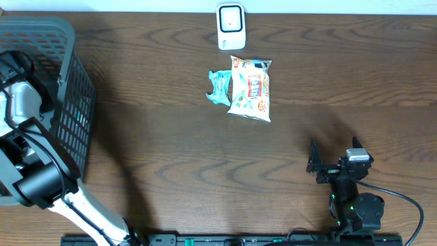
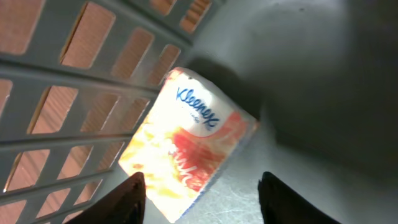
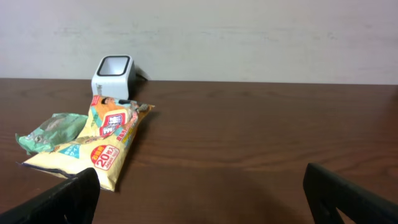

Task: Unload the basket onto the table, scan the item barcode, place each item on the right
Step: 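Move the left gripper back into the basket to the orange Kleenex pack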

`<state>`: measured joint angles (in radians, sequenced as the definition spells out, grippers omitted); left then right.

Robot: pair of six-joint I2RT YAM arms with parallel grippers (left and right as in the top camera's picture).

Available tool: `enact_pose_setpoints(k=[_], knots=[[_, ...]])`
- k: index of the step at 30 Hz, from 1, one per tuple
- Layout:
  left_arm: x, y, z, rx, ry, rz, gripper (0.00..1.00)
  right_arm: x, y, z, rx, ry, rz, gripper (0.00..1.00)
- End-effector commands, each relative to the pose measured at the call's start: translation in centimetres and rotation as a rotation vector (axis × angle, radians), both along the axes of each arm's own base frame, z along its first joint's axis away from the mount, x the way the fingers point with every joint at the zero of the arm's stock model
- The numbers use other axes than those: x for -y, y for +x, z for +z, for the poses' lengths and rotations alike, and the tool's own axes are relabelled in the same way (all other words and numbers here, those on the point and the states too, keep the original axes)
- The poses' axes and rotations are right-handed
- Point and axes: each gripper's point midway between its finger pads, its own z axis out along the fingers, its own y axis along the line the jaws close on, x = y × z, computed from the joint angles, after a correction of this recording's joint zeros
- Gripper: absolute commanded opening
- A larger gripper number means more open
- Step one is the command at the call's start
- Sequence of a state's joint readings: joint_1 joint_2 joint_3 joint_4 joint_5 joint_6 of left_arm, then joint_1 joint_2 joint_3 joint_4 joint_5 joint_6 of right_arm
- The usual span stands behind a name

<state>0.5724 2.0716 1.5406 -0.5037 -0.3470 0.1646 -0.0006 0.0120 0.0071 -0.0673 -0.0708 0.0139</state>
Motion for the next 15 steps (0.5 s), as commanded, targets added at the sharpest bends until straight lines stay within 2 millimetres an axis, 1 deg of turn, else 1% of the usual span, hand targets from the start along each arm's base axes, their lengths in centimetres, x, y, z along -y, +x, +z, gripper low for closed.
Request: enact_pose_setpoints(k=[1, 9, 15], knots=[[-0.9, -0.5, -1.0, -0.046, 0.018, 0.004, 0.55, -0.2, 0.0, 0.0, 0.001, -0.008, 0.008, 0.99], [-1.3, -0.5, -2.2, -0.088, 0.038, -0.021, 0.55, -0.2, 0.0, 0.0, 0.001, -0.008, 0.008, 0.99], [-1.4, -0.7, -3.0, -0.098, 0.03, -0.017, 0.42, -0.2, 0.0, 0.0, 0.001, -0.008, 0.008, 0.99]])
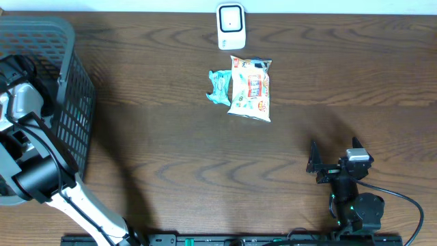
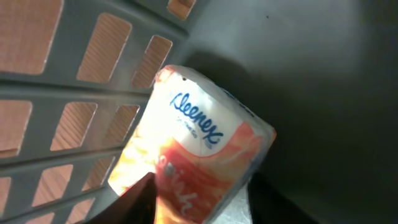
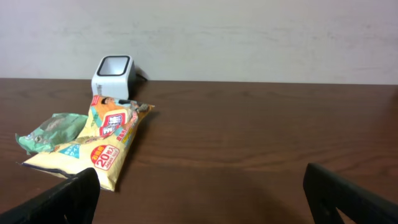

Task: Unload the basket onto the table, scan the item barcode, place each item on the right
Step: 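Move the left gripper back into the basket to the orange Kleenex pack, then grasp the orange Kleenex pack and carry it toward the scanner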

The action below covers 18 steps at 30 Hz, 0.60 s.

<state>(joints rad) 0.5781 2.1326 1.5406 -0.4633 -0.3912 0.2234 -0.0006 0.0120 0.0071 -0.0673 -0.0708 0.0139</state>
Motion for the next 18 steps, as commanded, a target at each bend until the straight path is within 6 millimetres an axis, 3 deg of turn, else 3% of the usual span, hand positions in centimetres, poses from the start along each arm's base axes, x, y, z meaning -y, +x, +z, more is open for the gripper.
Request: enact_pose_setpoints(k=[1, 5, 7, 10, 13, 18], knots=[[-0.5, -0.4, -1.0, -0.028, 0.001, 0.007, 0.4, -0.2, 0.0, 0.0, 0.001, -0.008, 0.008, 0.99], [-1.0, -0.8, -1.3, -0.03, -0.001, 0.02, 0.4, -0.2, 0.0, 0.0, 0.001, -0.008, 0.008, 0.99], [-1.1, -0.9, -1.3, -0.03, -0.001, 0.023, 0.31, -0.2, 0.0, 0.0, 0.001, -0.008, 0.008, 0.99], [-1.1, -1.1, -1.3, -0.034, -0.004, 0.026, 0.07, -0.2, 0.0, 0.0, 0.001, -0.008, 0.008, 0.99], [-1.0, -0.9, -0.8, -0.003, -0.001, 0.056, 0.07, -0.2, 0.0, 0.0, 0.001, -0.008, 0.008, 0.99], [-0.1, 0.4, 3.5, 0.132, 0.033, 0.113, 0.07, -0.2, 0.0, 0.0, 0.001, -0.008, 0.008, 0.99]])
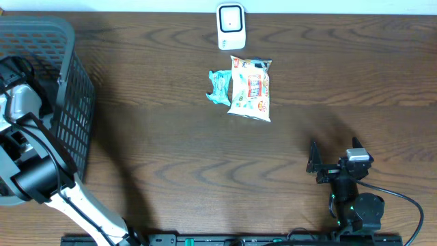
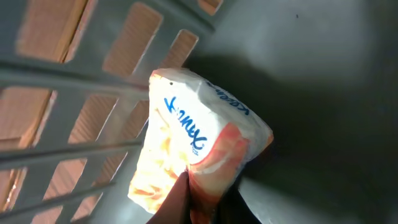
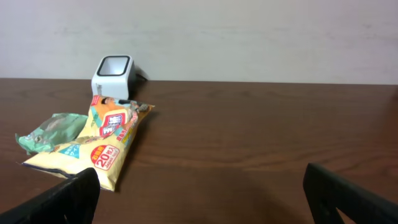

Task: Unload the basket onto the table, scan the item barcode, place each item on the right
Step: 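Grasp the orange Kleenex pack and carry it toward the scanner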

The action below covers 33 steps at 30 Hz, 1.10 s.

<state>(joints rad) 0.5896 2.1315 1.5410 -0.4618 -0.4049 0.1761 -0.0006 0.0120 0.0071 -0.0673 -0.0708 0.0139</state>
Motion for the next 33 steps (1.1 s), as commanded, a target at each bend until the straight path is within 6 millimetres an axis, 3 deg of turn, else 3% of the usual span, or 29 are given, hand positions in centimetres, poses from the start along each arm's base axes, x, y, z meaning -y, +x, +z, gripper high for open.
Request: enact_pose_setpoints(k=[1, 4, 5, 9, 15, 16, 18, 19, 27, 33], knots=[[0.8, 1.1, 4.4, 0.133, 0.034, 0.059, 0.07, -0.2, 0.0, 0.0, 0.001, -0.008, 0.008, 0.99], [1.7, 1.9, 8.5, 0.233, 0.068, 0.068, 0.07, -0.2, 0.0, 0.0, 0.001, -0.008, 0.008, 0.99], [2.4, 2.2, 11.6, 0.316, 0.09, 0.083, 0.07, -0.2, 0.0, 0.0, 0.001, -0.008, 0.008, 0.99], [4.6, 2.3, 17.7, 0.483, 0.095, 0.078, 0.07, -0.2, 0.0, 0.0, 0.001, -0.008, 0.008, 0.99], [11.0, 2.4, 25.8, 0.712, -0.027, -0.104, 0.07, -0.2, 0.0, 0.0, 0.001, -0.008, 0.008, 0.99], [12.8, 2.2, 28.1, 0.816, -0.079, -0.108, 0.07, -0.2, 0.0, 0.0, 0.001, -0.008, 0.008, 0.99], [14.6, 2.0, 30.1, 0.916, -0.149, -0.094, 0.07, -0.2, 0.0, 0.0, 0.001, -0.008, 0.008, 0.99], [16.7, 1.9, 31.7, 0.977, -0.213, -0.139, 0.07, -0.2, 0.0, 0.0, 0.001, -0.008, 0.008, 0.99], [27.1, 2.7, 35.8, 1.105, -0.57, -0.433, 0.07, -0.2, 0.0, 0.0, 0.001, -0.008, 0.008, 0.99], [34.5, 4.2, 34.7, 1.037, -0.723, -0.575, 0.07, -0.2, 0.0, 0.0, 0.001, -0.008, 0.008, 0.99]])
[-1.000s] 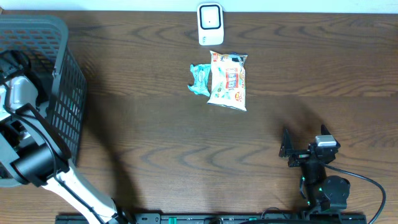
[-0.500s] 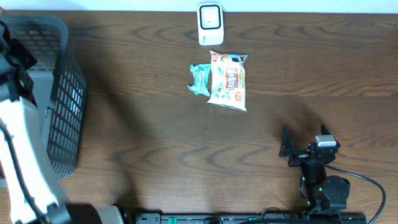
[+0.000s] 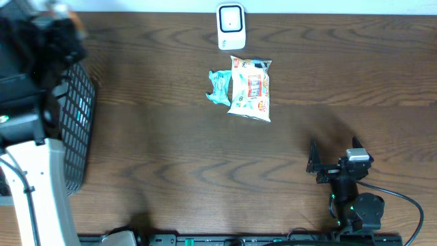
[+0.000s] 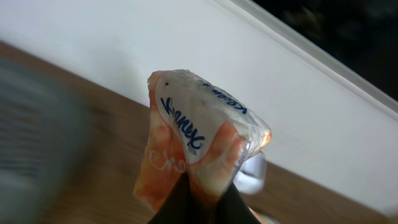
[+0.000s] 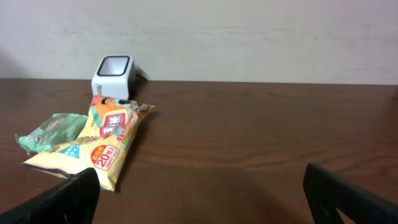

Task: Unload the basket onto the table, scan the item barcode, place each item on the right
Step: 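Grasp the orange Kleenex pack and carry it toward the scanner, then hold the orange pack in front of the scanner window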

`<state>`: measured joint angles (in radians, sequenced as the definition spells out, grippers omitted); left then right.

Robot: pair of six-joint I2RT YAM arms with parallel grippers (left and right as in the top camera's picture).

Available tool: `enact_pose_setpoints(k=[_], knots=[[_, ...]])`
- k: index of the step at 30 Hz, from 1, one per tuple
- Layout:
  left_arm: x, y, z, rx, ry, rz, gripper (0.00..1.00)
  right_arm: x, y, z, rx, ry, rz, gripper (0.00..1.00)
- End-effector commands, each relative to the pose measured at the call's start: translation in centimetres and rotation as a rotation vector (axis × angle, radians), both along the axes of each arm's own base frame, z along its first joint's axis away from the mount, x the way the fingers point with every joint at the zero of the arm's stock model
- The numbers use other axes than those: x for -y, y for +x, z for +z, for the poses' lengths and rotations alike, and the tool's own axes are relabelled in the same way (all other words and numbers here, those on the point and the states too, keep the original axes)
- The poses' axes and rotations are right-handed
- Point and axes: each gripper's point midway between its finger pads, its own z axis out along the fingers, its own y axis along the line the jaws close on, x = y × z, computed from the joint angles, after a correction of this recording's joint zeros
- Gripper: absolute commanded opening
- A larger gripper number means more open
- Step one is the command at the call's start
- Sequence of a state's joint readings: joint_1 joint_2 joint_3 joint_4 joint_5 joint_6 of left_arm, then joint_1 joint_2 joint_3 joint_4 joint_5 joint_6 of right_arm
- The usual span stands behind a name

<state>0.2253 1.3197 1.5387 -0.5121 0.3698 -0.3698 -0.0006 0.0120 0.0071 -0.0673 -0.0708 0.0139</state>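
A Kleenex tissue pack (image 4: 199, 140), white and orange, is pinched by its lower edge in my left gripper (image 4: 200, 188), which is shut on it and holds it in the air in front of a white wall. The white barcode scanner (image 3: 231, 26) stands at the table's far edge; the left wrist view shows it as a blur behind the pack. In the overhead view the left arm (image 3: 37, 48) is raised over the basket at the far left, blurred. My right gripper (image 5: 202, 199) rests open near the front right, with nothing between its fingers.
A dark grey mesh basket (image 3: 76, 123) stands at the left edge, partly hidden by the left arm. A yellow snack bag (image 3: 250, 89) and a green packet (image 3: 219, 87) lie just in front of the scanner.
My left gripper, still shut on the tissue pack, was inside the basket and is now high above it, facing the wall and the scanner. The right arm has not moved.
My left gripper was open over the tissue pack lying in the basket. Then its fingers were on either side of the pack, then shut on it inside the basket. Now the pack is held up out of the basket. The right arm has not moved throughout.
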Motion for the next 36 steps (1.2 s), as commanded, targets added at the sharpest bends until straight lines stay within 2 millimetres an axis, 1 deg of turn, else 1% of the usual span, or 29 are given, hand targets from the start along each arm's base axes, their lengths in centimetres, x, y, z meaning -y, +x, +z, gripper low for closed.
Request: enact_pose_setpoints(k=[1, 2, 4, 6, 8, 12, 15, 16, 21, 25, 26, 30, 34, 36], knots=[[5.6, 0.9, -0.7, -0.024, -0.066, -0.171, 0.07, -0.2, 0.0, 0.0, 0.001, -0.008, 0.008, 0.99], [6.8, 1.3, -1.4, -0.041, -0.059, -0.193, 0.07, -0.2, 0.0, 0.0, 0.001, -0.008, 0.008, 0.99], [8.3, 2.0, -2.9, -0.079, -0.029, -0.202, 0.07, -0.2, 0.0, 0.0, 0.001, -0.008, 0.008, 0.99], [9.9, 2.9, -4.8, -0.127, 0.012, -0.21, 0.07, -0.2, 0.0, 0.0, 0.001, -0.008, 0.008, 0.99], [11.6, 3.8, -7.4, -0.19, 0.048, -0.216, 0.07, -0.2, 0.0, 0.0, 0.001, -0.008, 0.008, 0.99], [13.6, 5.4, -12.5, -0.306, 0.131, -0.188, 0.07, -0.2, 0.0, 0.0, 0.001, -0.008, 0.008, 0.99], [15.1, 6.3, -16.8, -0.393, 0.201, -0.171, 0.07, -0.2, 0.0, 0.0, 0.001, -0.008, 0.008, 0.99], [15.5, 6.6, -18.3, -0.422, 0.226, -0.164, 0.07, -0.2, 0.0, 0.0, 0.001, -0.008, 0.008, 0.99], [17.4, 7.3, -24.4, -0.528, 0.295, -0.166, 0.07, -0.2, 0.0, 0.0, 0.001, -0.008, 0.008, 0.99], [17.8, 7.9, -28.2, -0.58, 0.336, -0.146, 0.07, -0.2, 0.0, 0.0, 0.001, -0.008, 0.008, 0.99], [17.6, 8.1, -29.2, -0.596, 0.334, -0.125, 0.07, -0.2, 0.0, 0.0, 0.001, -0.008, 0.008, 0.99], [17.4, 8.3, -32.2, -0.648, 0.319, -0.08, 0.07, -0.2, 0.0, 0.0, 0.001, -0.008, 0.008, 0.99], [17.3, 8.2, -34.6, -0.689, 0.327, -0.073, 0.07, -0.2, 0.0, 0.0, 0.001, -0.008, 0.008, 0.99], [17.2, 8.1, -35.0, -0.699, 0.33, -0.073, 0.07, -0.2, 0.0, 0.0, 0.001, -0.008, 0.008, 0.99]])
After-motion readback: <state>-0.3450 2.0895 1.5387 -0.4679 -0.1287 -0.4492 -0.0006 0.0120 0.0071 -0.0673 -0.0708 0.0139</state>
